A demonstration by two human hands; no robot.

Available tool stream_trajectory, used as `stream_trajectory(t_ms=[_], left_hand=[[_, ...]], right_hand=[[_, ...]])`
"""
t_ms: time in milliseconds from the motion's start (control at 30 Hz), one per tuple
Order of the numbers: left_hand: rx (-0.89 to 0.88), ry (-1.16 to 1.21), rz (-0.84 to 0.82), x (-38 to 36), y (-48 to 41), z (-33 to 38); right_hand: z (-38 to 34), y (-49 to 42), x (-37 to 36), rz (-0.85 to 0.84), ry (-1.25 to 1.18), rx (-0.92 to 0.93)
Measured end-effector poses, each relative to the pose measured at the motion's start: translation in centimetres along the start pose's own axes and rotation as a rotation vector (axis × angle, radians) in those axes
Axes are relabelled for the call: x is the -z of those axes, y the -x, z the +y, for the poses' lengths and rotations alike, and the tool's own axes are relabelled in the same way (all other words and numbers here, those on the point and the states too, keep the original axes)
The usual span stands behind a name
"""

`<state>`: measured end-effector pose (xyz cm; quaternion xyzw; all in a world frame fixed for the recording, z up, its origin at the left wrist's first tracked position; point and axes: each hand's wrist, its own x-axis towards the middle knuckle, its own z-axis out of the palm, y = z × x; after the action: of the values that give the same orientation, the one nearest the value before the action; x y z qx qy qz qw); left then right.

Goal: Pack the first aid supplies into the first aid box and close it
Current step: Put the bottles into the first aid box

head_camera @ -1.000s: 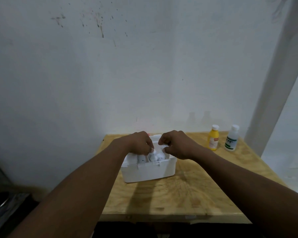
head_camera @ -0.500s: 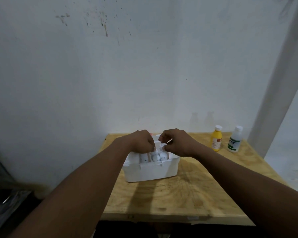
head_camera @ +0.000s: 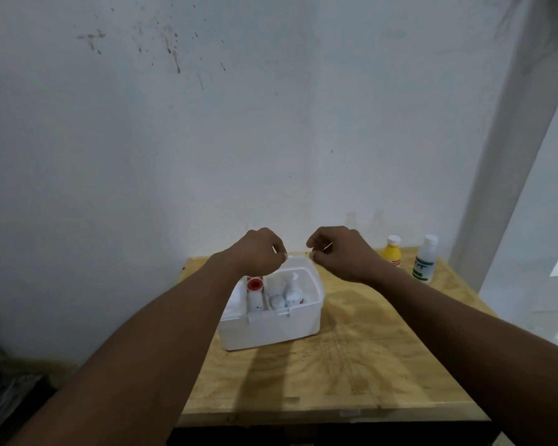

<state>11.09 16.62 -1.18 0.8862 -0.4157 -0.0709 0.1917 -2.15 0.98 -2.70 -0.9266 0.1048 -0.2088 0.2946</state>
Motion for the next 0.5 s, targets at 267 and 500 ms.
stream_trajectory(t_ms=[267, 500], left_hand=[[-0.156, -0.043, 0.063, -2.3, -4.6, 5.9], [-0.299, -0.221, -0.056, -7.5, -8.7, 12.7]], right_hand=[[7.0, 0.0, 6.4, 0.244, 0.124, -0.218], [14.0, 0.8, 9.2, 0.188, 0.474, -0.488]])
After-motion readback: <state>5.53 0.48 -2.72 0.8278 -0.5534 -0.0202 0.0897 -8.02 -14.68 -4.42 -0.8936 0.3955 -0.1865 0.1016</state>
